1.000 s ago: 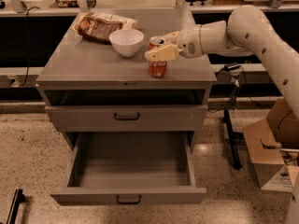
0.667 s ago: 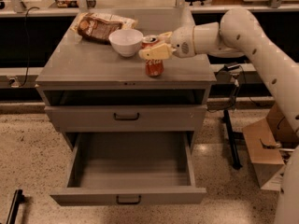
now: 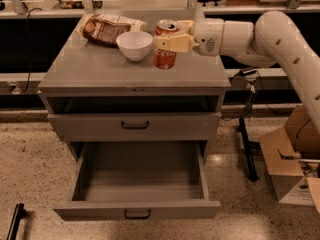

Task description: Place coke can into middle drawer

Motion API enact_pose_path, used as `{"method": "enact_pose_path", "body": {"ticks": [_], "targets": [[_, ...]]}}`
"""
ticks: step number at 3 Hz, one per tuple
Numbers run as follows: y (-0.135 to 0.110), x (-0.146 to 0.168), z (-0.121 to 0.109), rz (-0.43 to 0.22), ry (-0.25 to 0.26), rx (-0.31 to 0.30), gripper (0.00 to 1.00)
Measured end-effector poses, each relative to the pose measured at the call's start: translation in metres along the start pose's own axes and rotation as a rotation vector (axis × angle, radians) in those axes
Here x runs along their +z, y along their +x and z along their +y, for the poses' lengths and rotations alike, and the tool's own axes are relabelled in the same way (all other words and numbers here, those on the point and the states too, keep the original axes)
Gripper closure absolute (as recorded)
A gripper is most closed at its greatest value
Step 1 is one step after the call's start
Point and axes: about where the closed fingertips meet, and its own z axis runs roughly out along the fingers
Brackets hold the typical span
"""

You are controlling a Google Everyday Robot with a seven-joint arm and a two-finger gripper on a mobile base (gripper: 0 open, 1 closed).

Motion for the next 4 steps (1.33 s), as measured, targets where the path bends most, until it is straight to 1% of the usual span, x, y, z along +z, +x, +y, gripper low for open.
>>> {"method": "enact_pose_path", "body": {"ticks": [1, 2, 3, 4], "targets": [[-0.031, -0.024, 0.046, -0.081, 0.024, 0.04, 1.0], [-0.004, -0.044, 0.064, -0.057, 0.039, 0.09, 1.0], [-0.007, -0.039, 0.06, -0.062, 0.031, 0.085, 1.0], [0.044, -0.036, 0.053, -0.099, 0.066, 0.098, 1.0]]}}
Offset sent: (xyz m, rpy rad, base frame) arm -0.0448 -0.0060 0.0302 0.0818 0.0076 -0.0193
